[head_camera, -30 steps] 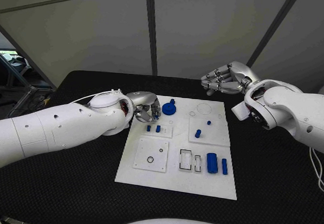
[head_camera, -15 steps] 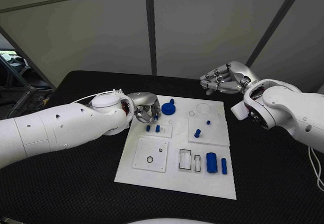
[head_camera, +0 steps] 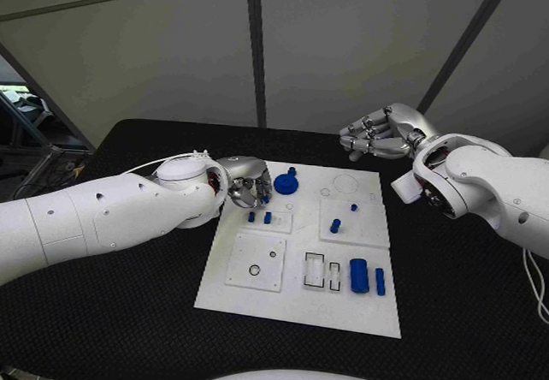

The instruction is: Assemble the parts on the task board

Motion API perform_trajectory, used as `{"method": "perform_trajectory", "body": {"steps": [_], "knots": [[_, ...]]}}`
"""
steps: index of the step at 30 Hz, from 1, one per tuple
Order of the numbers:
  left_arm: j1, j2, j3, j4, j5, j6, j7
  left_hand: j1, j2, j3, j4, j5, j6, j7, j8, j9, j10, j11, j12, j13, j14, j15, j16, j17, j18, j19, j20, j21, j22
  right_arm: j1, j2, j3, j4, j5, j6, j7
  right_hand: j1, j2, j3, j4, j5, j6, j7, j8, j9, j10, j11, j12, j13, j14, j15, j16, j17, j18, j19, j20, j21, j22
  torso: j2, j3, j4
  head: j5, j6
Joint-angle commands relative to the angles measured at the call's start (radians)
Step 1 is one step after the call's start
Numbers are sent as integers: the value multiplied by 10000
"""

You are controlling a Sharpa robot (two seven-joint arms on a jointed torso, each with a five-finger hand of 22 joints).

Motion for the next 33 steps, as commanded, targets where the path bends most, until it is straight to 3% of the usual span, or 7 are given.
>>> {"method": "perform_trajectory", "body": {"steps": [1, 9, 22, 25, 27, 33], "knots": [[4, 2, -2, -9, 7, 173, -101, -152, -24, 15, -22, -19, -196, 37, -191, -71, 7, 59, -107, 23, 73, 45, 77, 6, -1193, 40, 53, 11, 507, 19, 5, 5, 2, 6, 57, 83, 10, -41, 52, 10, 39, -7, 10, 58, 11, -11, -21, -9, -15, 33, 1, -36, -10, 39, 20, 52, -68, -11, 5, 3, 3, 9, -5], [4, -27, -2, -7, 7, 147, -113, -313, -169, 38, -34, -12, -1089, 46, -764, -348, 4, 70, -319, 56, 71, 55, 101, -20, -1186, 42, 76, -37, 502, 19, -11, 5, -3, 6, 39, 79, 3, -51, 56, 12, 41, -12, 12, 57, 10, -15, -20, -12, -19, 32, 3, -39, -11, 39, 21, 52, -71, -13, -1, 1, 8, 15, -5], [3, -145, 9, 53, 7, -107, -123, -379, -222, -6, -26, -14, -1481, 55, -954, -478, 22, 25, -444, 86, 68, 22, 117, -34, -1173, 34, 57, -100, 481, 19, -32, 4, -93, -166, 161, -56, 18, -140, 133, -16, 31, -64, 39, 38, 1, -132, 15, -53, -70, -13, 24, -82, -31, 31, 7, 60, -108, -29, 8, -15, 12, 21, 26], [3, -225, 83, 88, 7, -161, -125, -396, -238, -24, -20, -16, -1504, 55, -954, -482, 17, 27, -459, 88, 69, 21, 119, -36, -1170, 30, 55, -116, 473, 19, -61, 4, -145, -435, 266, -131, 102, -211, 260, -98, -105, -51, 76, 61, 8, -374, 70, -65, -150, -43, 53, -98, -53, 26, 3, 72, -143, -44, 2, -22, 22, 9, 29], [3, -308, 156, 130, 7, -186, -124, -403, -243, -31, -17, -16, -1506, 55, -951, -482, 15, 28, -464, 89, 67, 21, 117, -42, -1168, 26, 55, -126, 467, 19, -96, 4, -182, -775, 358, -173, 222, -246, 365, -211, -292, 0, 73, 97, 18, -491, 74, -41, -204, 94, 21, -27, -31, 42, 102, 48, -96, -18, -2, -7, 12, 21, 19], [5, -655, 467, 317, 196, -382, 14, -459, -253, -73, 18, -11, -1325, 33, -834, -447, -11, 35, -533, 102, 43, 28, 94, -122, -1137, -35, 53, -294, 372, 17, -293, 3, -155, -2218, 624, -325, 732, -241, 706, -839, -912, 368, -129, 239, 46, -274, -183, 168, -294, 1557, -452, 1234, 606, 60, 1388, -505, 1060, 619, -5, -10, 13, -29, 41]]}}
